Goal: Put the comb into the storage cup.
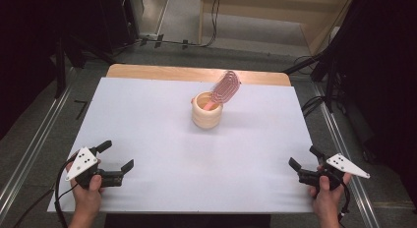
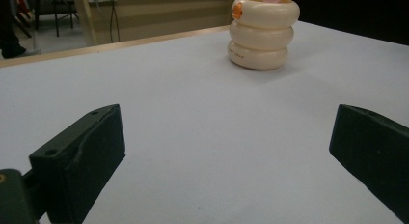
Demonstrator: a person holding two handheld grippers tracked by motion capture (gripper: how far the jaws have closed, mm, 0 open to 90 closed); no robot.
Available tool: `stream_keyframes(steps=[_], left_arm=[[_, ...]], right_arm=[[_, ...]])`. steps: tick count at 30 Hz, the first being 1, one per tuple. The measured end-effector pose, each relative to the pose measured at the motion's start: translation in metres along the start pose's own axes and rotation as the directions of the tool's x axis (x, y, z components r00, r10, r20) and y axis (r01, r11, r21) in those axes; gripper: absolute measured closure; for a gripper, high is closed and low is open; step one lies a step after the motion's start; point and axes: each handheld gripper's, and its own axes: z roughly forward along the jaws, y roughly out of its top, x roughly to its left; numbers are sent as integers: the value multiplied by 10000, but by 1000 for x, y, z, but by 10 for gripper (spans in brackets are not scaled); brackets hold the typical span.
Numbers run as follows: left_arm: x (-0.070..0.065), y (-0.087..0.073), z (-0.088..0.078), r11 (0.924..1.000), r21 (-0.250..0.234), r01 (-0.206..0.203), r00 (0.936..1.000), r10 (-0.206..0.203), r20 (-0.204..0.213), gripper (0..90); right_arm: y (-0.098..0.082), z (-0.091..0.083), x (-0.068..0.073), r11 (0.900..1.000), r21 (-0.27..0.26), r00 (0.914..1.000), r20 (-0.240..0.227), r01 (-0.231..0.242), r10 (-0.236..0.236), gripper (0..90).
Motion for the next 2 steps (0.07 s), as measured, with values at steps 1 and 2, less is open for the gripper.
stream_keyframes(steps=[1,2], left_arm=[[0,0,0,10000,4,10,10000,-10,-2,0],[0,0,0,10000,1,4,10000,-4,-1,0]], right_arm=[[0,0,0,10000,-4,10000,16,14,-14,0],[-1,0,-1,10000,-3,10000,5,6,-6,0]])
